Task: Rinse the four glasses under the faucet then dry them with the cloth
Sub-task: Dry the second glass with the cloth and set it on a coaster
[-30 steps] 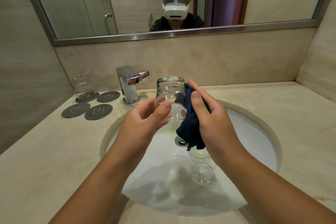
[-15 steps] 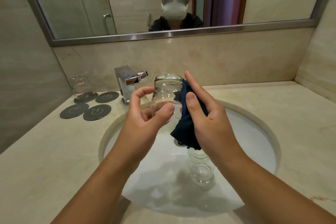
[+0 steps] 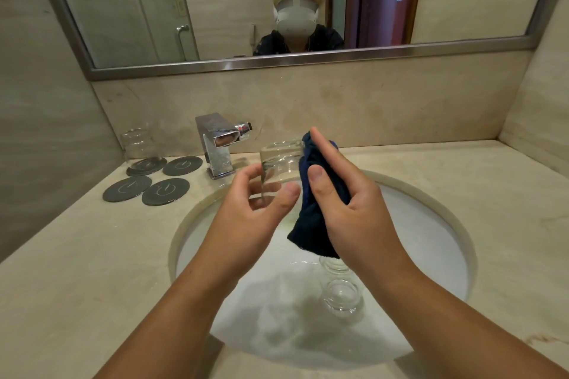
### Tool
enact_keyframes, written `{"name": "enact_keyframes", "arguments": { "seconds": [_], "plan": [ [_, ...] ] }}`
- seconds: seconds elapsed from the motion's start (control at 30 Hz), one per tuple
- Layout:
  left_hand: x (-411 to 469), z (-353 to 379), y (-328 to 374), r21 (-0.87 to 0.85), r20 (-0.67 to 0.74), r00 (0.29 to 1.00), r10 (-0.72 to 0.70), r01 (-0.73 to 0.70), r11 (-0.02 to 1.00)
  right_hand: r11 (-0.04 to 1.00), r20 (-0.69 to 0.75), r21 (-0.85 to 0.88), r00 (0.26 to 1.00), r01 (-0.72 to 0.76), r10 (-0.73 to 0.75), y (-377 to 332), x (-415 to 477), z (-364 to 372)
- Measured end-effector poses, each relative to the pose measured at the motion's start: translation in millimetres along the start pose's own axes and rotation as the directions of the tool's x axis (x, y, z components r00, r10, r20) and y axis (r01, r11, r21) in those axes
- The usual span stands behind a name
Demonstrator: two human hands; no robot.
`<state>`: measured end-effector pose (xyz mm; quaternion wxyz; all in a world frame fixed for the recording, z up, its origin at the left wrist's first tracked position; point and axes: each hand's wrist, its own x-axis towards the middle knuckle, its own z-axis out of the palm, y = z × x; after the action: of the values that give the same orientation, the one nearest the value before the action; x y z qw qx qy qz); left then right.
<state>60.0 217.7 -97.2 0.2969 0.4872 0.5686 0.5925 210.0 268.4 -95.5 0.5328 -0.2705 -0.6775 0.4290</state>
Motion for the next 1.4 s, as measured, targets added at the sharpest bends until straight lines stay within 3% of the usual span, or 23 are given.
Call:
{"name": "enact_keyframes", "arguments": {
  "seconds": [0.13,0.3,0.83,1.13,1.4],
  "plan": [
    [-0.3,-3.4,1.2,-0.076,-0.032,0.998,-0.053,0.05,0.996,1.0,0.003,0.004,1.0,0.004,-0.004,1.8,1.1,-1.1],
    [0.6,-2.8,6.6,-0.265,-0.027,0.997,-0.078,0.068,0.962,0.984,0.026,0.144,0.995,-0.102,0.099,2.7,5.0,-4.5],
    [-0.7,-4.3,4.0,0.02,-0.029,0.999,-0.016,0.017,1.0,0.997,0.045,-0.074,0.999,-0.006,0.009,3.5,0.6,-0.9],
    [2.0,-4.3,6.4,-0.312,-0.011,0.991,-0.133,0.123,0.942,0.989,0.041,0.094,0.993,-0.116,0.112,3.6,4.9,-5.1],
    [8.7,-3.3,-0.5,-0.152,-0.065,0.991,-0.115,0.104,0.983,0.998,0.023,0.003,0.998,-0.061,0.061,2.1,2.3,-2.6]
  ]
}}
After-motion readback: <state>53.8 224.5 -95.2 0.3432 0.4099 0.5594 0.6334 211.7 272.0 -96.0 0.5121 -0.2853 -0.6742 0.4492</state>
